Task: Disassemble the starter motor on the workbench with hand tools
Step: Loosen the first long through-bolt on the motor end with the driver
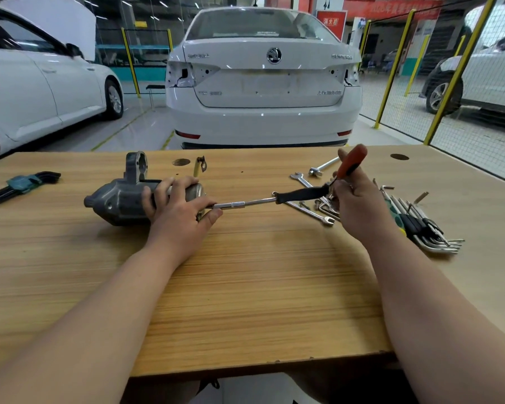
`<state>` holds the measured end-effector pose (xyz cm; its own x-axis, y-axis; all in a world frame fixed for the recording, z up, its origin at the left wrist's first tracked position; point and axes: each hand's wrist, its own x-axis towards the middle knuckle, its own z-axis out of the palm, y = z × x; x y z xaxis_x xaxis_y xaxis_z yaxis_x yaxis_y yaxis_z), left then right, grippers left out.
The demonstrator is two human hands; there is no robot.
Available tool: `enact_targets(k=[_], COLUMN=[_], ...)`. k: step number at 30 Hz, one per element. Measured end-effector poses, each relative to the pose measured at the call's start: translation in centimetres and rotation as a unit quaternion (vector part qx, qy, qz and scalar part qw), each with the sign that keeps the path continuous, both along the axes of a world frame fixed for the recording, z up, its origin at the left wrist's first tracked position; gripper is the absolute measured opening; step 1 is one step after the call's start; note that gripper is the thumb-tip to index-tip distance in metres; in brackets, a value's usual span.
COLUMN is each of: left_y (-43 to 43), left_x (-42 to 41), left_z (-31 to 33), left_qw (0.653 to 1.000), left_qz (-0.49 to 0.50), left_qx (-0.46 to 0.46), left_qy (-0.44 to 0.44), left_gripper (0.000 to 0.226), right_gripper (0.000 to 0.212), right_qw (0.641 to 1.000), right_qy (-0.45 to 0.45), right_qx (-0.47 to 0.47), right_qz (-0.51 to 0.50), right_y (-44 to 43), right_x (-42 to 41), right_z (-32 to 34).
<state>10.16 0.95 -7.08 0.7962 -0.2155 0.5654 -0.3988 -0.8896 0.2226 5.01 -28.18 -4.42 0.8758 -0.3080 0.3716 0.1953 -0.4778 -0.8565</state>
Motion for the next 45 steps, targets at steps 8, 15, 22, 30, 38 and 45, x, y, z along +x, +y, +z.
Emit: enact_targets(k=[8,15,22,30,38,45], left_y=[0.0,0.0,0.1,0.1,0.0,0.0], left_x=[-0.1,-0.1,-0.1,-0.1,-0.1,-0.1], left_z=[0.1,0.1,0.1,0.0,0.1,0.1], left_qw=[1.0,1.0,1.0,1.0,1.0,1.0], left_qz=[0.004,0.0,0.001,0.003,-0.003,0.003], left_qx=[0.0,-0.007,-0.002,0.005,0.005,0.003], left_qy=[-0.005,-0.006,-0.006,-0.005,0.007,0.006], left_gripper=[0.03,0.03,0.031,0.027,0.033,0.037], right_gripper=[0.036,0.019,0.026,0.021,0.043,0.039], right_qw=[0.994,0.942,0.939,0.926,0.903,0.893], right_qy=[0.039,0.096,0.122,0.12,0.102,0.115], right_qx=[0.101,0.321,0.322,0.358,0.411,0.43], right_qz=[-0.001,0.003,-0.027,0.012,0.075,0.071], right_y=[0.4,-0.2,-0.4,0.0,-0.4,-0.5], right_x=[0.1,0.2,0.6,0.5,0.2,0.4], right_z=[-0.3,0.0,-0.3,-0.2,0.2,0.0])
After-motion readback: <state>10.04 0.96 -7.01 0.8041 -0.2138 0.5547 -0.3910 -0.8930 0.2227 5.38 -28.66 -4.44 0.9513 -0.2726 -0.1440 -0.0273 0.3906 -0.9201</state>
